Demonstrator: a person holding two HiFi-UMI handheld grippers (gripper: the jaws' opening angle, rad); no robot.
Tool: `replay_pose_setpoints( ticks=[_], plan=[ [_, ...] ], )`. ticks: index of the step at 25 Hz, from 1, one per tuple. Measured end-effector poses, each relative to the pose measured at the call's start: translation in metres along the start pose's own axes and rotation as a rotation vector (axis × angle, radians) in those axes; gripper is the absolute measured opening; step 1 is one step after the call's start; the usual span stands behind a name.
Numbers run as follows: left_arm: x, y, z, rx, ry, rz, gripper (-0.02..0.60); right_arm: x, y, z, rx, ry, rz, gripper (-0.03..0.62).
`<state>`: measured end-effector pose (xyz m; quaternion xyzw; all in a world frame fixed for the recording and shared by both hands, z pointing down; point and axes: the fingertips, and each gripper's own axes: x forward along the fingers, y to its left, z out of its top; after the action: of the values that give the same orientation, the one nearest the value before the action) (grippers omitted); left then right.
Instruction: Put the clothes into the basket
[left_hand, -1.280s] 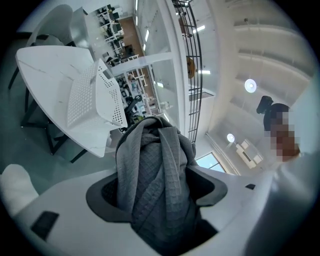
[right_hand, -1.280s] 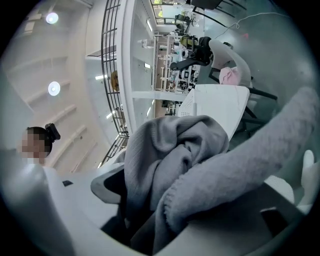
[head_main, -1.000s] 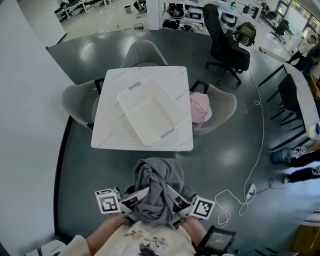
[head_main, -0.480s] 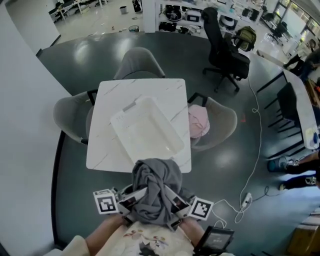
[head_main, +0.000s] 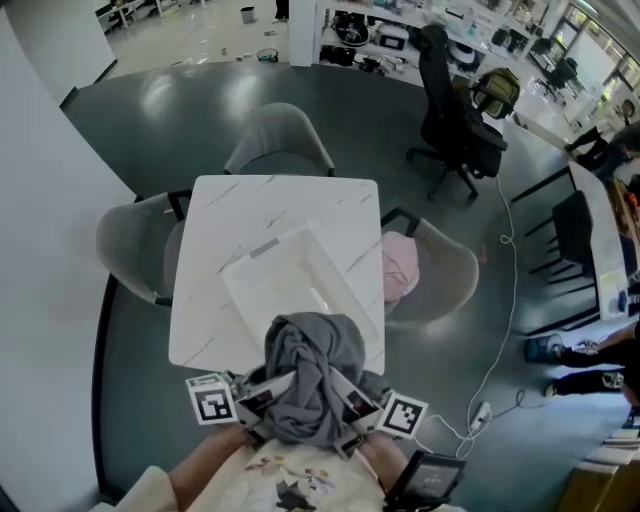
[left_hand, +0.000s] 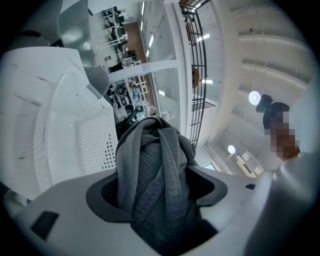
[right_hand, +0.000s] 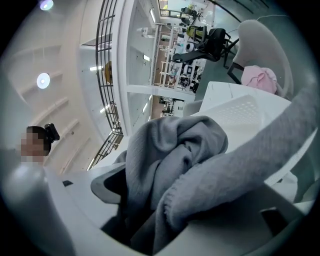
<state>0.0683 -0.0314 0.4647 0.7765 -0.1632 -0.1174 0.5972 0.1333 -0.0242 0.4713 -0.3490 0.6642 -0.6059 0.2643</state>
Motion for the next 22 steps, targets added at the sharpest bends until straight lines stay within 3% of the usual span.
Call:
replay_pose_setpoints(
  ticks=[10,22],
  plan=[
    [0.017,0.023,0.063,0.023,-0.055,-0.003,0.344,0.063,-0.014,0.033,-0.061,0.05,-0.03,0.339],
    [0.041,0.072,0.087,0.04,-0.091,0.168,0.344,0.09,-0.058,0.071,-0.078,0.081,-0.122,0.319]
  ],
)
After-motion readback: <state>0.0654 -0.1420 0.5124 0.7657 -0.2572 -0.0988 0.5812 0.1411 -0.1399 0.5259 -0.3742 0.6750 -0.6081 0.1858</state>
